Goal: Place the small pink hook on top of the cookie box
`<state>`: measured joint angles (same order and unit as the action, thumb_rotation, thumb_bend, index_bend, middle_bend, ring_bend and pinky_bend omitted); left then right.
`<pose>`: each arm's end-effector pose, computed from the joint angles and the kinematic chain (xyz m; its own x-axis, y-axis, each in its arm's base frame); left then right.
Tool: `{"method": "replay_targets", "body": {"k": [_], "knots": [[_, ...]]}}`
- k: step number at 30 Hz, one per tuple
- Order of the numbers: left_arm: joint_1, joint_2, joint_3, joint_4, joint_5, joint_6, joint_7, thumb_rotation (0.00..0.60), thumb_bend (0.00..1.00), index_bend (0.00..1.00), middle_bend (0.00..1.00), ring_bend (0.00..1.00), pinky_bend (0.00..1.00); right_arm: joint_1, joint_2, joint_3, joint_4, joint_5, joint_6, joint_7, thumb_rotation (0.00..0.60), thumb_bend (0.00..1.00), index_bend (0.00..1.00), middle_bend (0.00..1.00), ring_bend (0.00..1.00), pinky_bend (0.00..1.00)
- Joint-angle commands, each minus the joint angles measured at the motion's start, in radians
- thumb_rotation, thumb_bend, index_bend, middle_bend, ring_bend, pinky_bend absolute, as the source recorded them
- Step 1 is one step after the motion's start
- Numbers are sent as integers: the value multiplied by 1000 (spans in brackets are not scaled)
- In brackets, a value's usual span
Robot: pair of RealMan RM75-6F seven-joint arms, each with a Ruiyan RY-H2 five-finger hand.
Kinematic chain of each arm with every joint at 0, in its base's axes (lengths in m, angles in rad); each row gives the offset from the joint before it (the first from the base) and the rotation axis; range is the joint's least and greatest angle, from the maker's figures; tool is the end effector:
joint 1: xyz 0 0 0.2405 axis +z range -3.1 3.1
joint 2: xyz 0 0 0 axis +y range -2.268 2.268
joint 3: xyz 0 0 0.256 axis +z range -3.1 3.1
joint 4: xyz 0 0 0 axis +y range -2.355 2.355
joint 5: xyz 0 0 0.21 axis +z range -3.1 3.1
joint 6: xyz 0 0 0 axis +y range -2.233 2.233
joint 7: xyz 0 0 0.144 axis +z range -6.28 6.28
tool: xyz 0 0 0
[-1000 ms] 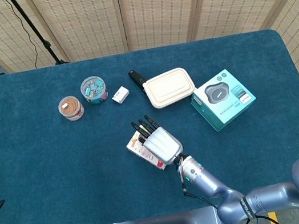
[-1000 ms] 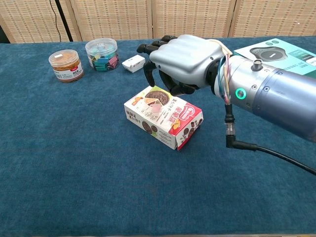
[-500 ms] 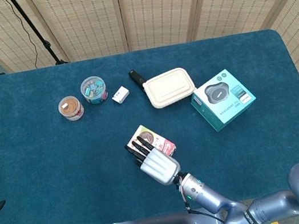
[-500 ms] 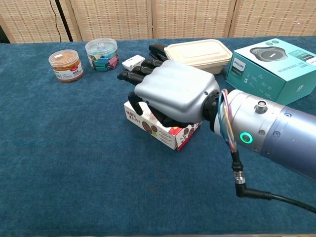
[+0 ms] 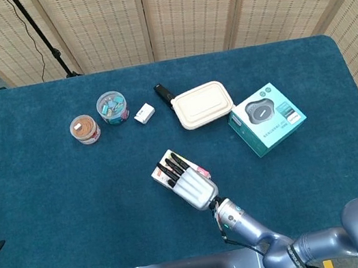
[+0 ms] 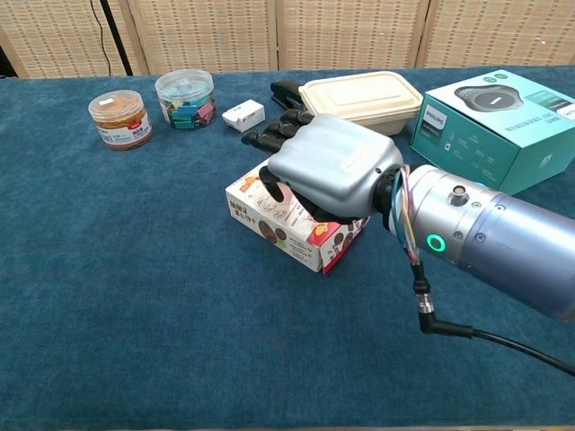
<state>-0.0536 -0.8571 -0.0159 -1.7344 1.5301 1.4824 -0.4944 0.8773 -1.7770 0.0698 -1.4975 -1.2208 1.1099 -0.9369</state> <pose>-0.3051 0.1634 0.2230 0.0544 0.0430 0.9976 0.9984 0.0145 -0.0551 -0.0587 -0.2892 -0.0805 0.7488 0.1359 0.6487 -0.4313 -0.6433 0.6326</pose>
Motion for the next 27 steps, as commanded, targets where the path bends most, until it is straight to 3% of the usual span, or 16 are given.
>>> {"method": "replay_targets", "body": {"k": [1, 14, 27], "knots": [[0, 0, 0, -1, 0, 0, 1, 600, 142, 0, 0, 0, 0, -1, -9, 13, 17, 10, -13, 8, 600, 1000, 377, 0, 0, 0], [0, 0, 0, 1, -2, -2, -1, 600, 142, 0, 0, 0, 0, 15, -46, 51, 74, 40, -51, -8, 600, 1000, 372, 0, 0, 0], [2, 1, 2, 8, 3, 3, -13, 600, 142, 0, 0, 0, 0, 6, -37, 47, 83, 43, -53, -25, 600, 1000, 394, 0, 0, 0]]}}
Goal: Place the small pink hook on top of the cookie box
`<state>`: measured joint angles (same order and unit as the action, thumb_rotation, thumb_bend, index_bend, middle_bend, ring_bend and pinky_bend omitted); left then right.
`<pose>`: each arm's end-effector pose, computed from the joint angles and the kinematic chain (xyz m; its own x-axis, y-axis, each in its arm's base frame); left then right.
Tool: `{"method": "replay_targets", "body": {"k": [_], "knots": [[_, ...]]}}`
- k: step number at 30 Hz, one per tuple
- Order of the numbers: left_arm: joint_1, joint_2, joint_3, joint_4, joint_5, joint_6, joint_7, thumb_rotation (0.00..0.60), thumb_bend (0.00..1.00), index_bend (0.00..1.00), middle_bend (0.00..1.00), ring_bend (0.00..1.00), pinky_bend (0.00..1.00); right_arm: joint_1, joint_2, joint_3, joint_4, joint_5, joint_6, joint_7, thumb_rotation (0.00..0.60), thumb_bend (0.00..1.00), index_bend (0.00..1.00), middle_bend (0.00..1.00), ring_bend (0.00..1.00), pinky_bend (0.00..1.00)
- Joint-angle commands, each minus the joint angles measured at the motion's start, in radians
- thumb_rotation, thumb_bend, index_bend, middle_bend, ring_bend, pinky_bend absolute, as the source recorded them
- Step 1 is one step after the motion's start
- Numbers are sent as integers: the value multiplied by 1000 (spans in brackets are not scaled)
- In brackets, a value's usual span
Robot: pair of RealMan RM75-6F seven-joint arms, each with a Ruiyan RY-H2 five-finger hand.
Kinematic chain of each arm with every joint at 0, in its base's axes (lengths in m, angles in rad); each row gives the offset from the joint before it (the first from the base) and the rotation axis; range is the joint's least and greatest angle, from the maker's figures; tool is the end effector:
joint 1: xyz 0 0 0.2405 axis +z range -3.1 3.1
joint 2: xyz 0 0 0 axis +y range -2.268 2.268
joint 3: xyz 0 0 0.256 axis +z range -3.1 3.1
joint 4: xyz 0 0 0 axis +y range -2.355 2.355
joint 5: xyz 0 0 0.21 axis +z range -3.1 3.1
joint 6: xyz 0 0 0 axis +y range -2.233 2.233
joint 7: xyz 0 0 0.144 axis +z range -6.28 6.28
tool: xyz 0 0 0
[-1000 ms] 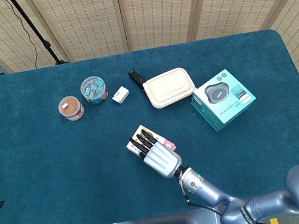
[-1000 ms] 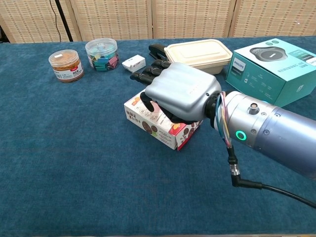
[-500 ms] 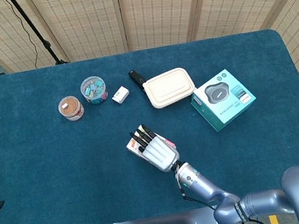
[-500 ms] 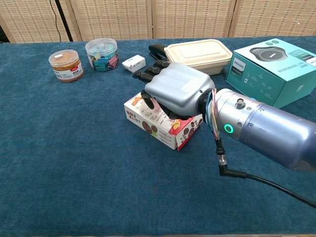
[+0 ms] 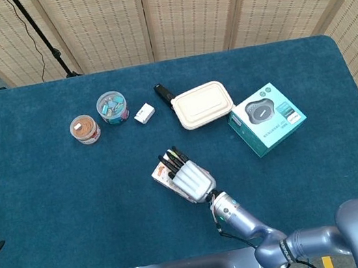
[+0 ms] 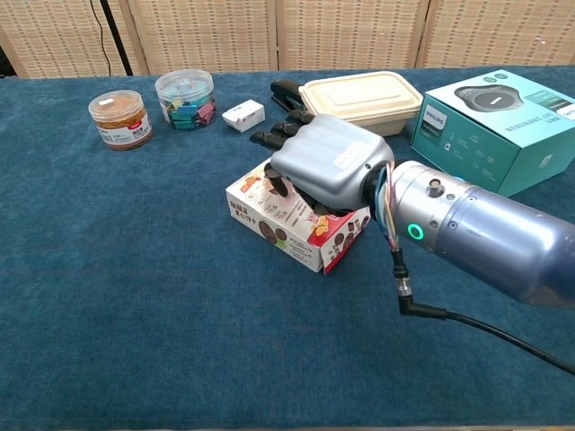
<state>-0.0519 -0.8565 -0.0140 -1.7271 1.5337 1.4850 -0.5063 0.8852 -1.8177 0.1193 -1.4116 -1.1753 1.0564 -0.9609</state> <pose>-0.3063 0.1626 0.2239 0.0507 0.0433 0.9978 0.9986 0.0136 -0.0513 -0.0607 -0.3064 -0.0909 0.7775 0.1206 0.6173 -0.4313 -0.6120 0.6629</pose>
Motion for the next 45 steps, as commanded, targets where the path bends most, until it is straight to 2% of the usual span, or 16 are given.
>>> {"method": "replay_targets", "body": {"k": [1, 8, 26, 39, 45], "knots": [[0, 0, 0, 1, -1, 0, -2, 600, 142, 0, 0, 0, 0, -3, 7, -4, -6, -5, 1, -1, 600, 1000, 395, 0, 0, 0], [0, 0, 0, 1, 1, 1, -1, 600, 142, 0, 0, 0, 0, -12, 19, -12, -5, -4, -5, 1, 600, 1000, 400, 0, 0, 0], [-1, 1, 2, 6, 2, -2, -10, 600, 143, 0, 0, 0, 0, 5, -11, 9, 5, 11, -20, -21, 600, 1000, 398, 0, 0, 0], [-1, 1, 3, 4, 5, 0, -10, 600, 142, 0, 0, 0, 0, -22, 31, -18, -9, -3, 4, -22, 600, 1000, 399, 0, 0, 0], [-1, 1, 4, 0, 7, 0, -3, 600, 142, 0, 0, 0, 0, -21, 24, -13, -16, -8, 1, -13, 600, 1000, 398, 0, 0, 0]]}}
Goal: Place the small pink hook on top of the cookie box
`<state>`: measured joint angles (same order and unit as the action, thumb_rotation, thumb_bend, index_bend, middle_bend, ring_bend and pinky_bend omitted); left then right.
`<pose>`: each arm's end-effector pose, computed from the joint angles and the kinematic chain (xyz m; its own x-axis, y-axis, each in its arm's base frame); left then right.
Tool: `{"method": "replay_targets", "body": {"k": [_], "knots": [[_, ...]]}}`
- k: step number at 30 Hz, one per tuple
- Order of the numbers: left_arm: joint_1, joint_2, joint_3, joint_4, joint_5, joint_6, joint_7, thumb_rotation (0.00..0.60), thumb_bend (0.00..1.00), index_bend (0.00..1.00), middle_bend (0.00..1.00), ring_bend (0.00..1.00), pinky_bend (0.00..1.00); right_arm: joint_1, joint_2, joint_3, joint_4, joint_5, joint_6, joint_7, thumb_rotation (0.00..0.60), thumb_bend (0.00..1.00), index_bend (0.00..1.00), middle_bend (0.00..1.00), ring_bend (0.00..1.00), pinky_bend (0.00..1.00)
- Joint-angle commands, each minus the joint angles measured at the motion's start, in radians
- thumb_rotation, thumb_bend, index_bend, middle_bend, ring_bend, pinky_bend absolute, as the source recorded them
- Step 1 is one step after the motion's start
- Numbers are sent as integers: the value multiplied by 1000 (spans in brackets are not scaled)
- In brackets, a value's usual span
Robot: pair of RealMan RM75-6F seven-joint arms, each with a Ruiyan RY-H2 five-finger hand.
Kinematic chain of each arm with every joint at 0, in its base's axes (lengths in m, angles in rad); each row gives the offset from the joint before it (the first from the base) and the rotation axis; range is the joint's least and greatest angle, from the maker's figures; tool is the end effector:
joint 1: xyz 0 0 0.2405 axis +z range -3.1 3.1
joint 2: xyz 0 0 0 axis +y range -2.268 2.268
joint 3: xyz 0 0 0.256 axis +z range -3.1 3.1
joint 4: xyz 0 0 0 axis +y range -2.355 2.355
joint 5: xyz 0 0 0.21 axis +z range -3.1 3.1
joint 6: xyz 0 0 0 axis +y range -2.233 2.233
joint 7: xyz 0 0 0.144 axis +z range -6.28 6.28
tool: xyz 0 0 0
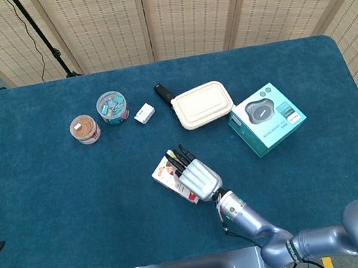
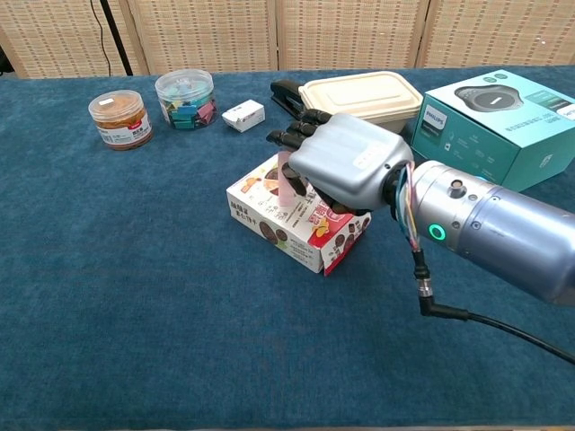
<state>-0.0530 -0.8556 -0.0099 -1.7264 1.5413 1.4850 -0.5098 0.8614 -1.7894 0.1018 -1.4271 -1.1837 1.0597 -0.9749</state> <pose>-0.3058 0.1620 0.2233 0.0495 0.0501 0.9975 0.9987 0.0086 -0.0500 -0.0731 -0.3050 -0.0853 0.7965 0.1231 0.5920 -0.4133 -0.6039 0.6816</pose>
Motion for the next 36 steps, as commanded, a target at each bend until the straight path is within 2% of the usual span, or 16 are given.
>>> {"method": "replay_targets", "body": {"k": [1, 11, 19, 27, 36], "knots": [[0, 0, 0, -1, -1, -1, 1, 600, 142, 0, 0, 0, 0, 5, -8, 8, -1, 1, -3, 0, 600, 1000, 398, 0, 0, 0], [0, 1, 1, 5, 1, 0, -12, 600, 143, 0, 0, 0, 0, 27, -63, 30, 17, 22, -12, -37, 600, 1000, 397, 0, 0, 0], [2, 2, 1, 15, 2, 5, -29, 600, 142, 0, 0, 0, 0, 23, -70, 20, 25, 29, -4, -64, 600, 1000, 402, 0, 0, 0], [2, 1, 0, 10, 0, 5, -20, 600, 142, 0, 0, 0, 0, -23, -1, -11, -31, 4, 48, -56, 600, 1000, 403, 0, 0, 0], [1, 1, 1, 4, -6, -2, -7, 600, 142, 0, 0, 0, 0, -62, 95, -14, -111, -30, 89, -7, 600, 1000, 376, 0, 0, 0]]}}
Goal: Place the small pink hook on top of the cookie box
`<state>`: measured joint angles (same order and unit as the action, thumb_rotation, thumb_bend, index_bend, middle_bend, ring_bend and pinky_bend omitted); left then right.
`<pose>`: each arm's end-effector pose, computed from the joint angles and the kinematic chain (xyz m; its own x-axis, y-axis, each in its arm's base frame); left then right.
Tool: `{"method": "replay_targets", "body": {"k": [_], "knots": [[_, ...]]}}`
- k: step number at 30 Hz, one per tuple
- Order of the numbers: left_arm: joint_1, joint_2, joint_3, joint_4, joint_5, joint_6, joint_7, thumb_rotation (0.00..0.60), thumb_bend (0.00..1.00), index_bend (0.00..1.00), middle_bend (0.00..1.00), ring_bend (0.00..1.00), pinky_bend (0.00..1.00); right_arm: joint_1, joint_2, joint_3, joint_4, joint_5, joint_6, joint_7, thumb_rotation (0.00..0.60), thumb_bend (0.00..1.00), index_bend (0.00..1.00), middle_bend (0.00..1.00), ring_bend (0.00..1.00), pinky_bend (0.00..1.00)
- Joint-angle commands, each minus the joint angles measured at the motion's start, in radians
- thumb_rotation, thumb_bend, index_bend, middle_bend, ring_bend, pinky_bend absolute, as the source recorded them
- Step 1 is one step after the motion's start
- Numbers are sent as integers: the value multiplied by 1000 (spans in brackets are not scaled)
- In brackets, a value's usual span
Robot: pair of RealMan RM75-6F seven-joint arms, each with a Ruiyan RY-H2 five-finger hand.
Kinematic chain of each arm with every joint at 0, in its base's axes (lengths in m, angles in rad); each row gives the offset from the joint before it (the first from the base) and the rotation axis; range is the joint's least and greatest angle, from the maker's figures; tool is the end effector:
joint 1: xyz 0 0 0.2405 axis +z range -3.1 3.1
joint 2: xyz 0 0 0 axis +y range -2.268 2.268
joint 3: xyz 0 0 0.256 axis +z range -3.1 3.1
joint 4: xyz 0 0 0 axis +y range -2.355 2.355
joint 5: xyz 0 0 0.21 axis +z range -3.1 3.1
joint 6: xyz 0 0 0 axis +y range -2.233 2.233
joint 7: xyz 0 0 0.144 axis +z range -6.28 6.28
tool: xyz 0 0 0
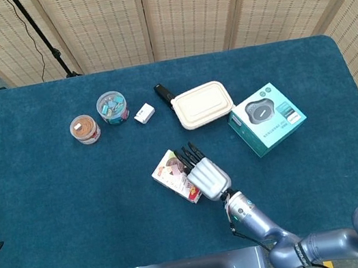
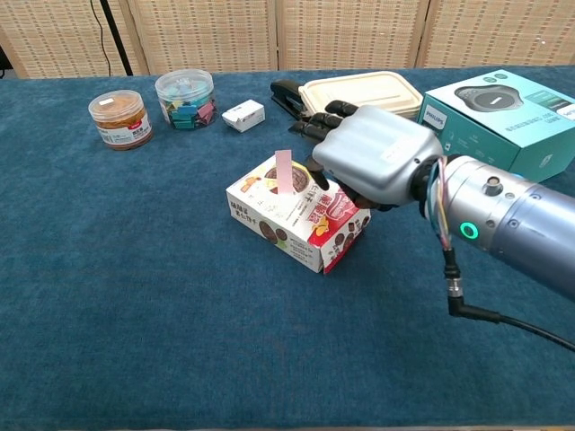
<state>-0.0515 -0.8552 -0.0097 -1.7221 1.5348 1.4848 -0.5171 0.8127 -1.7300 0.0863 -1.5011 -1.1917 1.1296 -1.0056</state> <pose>-0.3077 0.1616 0.2244 0.0463 0.0469 0.9978 0.9988 0.0163 -0.0471 -0.0871 -0.3008 -0.0635 0.7974 0.1359 0.5880 -0.4315 -0.5529 0.7128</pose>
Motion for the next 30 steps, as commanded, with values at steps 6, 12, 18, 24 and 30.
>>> {"method": "replay_targets", "body": {"k": [6, 12, 18, 24, 30], "knots": [[0, -1, 5, -5, 5, -3, 12, 600, 142, 0, 0, 0, 0, -61, 139, 6, -129, -90, 90, 114, 600, 654, 143, 0, 0, 0], [21, -20, 15, -15, 3, 17, 75, 600, 142, 0, 0, 0, 0, -147, 278, -19, -197, -178, 173, 306, 600, 17, 0, 0, 0, 0], [53, -60, 33, 4, 2, 43, 96, 600, 135, 0, 0, 0, 0, -242, 391, -73, -222, -271, 253, 516, 600, 0, 0, 0, 0, 0], [78, -96, 32, 41, -12, 71, 113, 600, 131, 0, 0, 0, 0, -378, 429, -151, -100, -378, 396, 723, 600, 0, 0, 0, 0, 0], [85, -117, 38, 47, -10, 70, 159, 600, 131, 0, 0, 0, 0, -477, 413, -161, 41, -378, 471, 900, 600, 0, 0, 0, 0, 0]]}}
